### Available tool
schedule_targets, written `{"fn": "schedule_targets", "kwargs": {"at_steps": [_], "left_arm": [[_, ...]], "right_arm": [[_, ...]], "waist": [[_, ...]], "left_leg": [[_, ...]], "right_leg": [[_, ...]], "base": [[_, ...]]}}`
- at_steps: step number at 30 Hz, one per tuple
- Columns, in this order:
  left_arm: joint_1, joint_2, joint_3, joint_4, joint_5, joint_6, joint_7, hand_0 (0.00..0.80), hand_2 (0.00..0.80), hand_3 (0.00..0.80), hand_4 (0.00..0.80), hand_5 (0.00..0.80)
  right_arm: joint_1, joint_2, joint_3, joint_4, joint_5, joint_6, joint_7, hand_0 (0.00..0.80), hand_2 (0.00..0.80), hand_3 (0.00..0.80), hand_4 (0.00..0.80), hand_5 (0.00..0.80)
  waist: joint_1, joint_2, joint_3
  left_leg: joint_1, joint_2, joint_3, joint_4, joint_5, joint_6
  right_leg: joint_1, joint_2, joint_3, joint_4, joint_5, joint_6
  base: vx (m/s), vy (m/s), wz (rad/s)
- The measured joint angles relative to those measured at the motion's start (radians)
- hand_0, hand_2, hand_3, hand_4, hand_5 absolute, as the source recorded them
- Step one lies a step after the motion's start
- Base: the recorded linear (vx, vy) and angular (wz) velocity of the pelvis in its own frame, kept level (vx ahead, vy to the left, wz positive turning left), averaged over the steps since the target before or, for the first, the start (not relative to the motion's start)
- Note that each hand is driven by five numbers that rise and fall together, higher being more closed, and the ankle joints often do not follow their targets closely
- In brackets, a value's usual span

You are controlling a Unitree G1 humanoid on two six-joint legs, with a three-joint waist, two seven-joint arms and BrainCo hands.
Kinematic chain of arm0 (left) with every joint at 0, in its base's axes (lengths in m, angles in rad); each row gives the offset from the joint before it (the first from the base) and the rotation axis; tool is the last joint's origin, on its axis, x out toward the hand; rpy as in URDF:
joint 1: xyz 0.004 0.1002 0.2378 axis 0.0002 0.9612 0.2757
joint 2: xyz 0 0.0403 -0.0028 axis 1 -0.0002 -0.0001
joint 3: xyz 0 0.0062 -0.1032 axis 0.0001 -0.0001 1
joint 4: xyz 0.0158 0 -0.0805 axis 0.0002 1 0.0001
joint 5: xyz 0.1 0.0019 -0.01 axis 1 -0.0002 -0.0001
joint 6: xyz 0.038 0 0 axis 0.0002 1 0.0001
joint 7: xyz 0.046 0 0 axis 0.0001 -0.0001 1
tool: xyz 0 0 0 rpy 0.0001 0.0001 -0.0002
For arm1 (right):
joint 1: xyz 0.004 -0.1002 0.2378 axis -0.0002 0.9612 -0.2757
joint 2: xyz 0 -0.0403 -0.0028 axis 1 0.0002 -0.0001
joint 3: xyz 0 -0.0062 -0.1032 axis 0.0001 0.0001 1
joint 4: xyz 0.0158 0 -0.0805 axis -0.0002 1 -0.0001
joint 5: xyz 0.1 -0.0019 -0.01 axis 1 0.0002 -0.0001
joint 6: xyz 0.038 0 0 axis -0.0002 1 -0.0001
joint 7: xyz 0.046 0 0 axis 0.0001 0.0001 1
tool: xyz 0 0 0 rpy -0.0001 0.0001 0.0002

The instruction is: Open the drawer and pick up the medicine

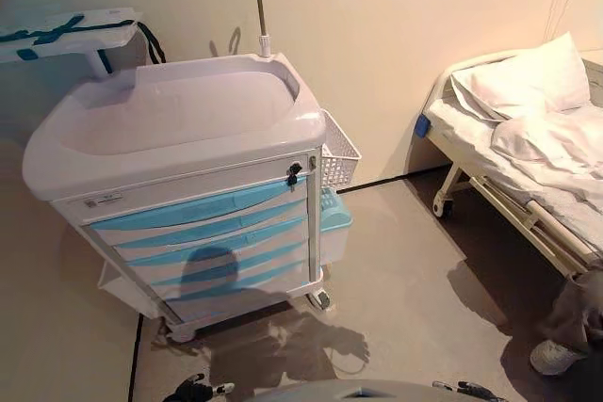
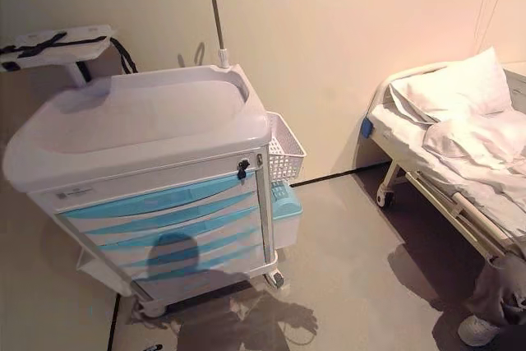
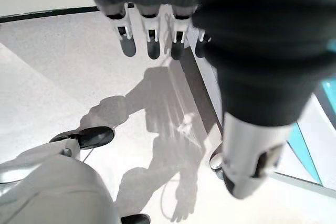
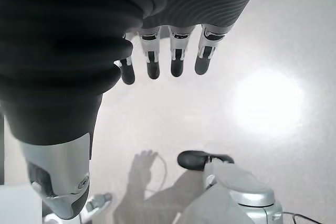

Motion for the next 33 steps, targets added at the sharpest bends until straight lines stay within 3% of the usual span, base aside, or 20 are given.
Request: {"fn": "schedule_targets", "kwargs": {"at_steps": [33], "left_arm": [[-0.001, -0.001, -0.008, 0.001, -0.001, 0.0, 0.0, 0.0, 0.0, 0.0, 0.0, 0.0]], "right_arm": [[0.0, 0.0, 0.002, 0.0, 0.0, 0.0, 0.0, 0.0, 0.0, 0.0, 0.0, 0.0]], "waist": [[-0.014, 0.015, -0.001]], "left_leg": [[-0.017, -0.001, 0.002, 0.0, 0.0, -0.001]], "right_leg": [[-0.018, 0.0, 0.002, 0.0, 0.0, 0.0]], "base": [[-0.005, 0.0, 0.0]]}}
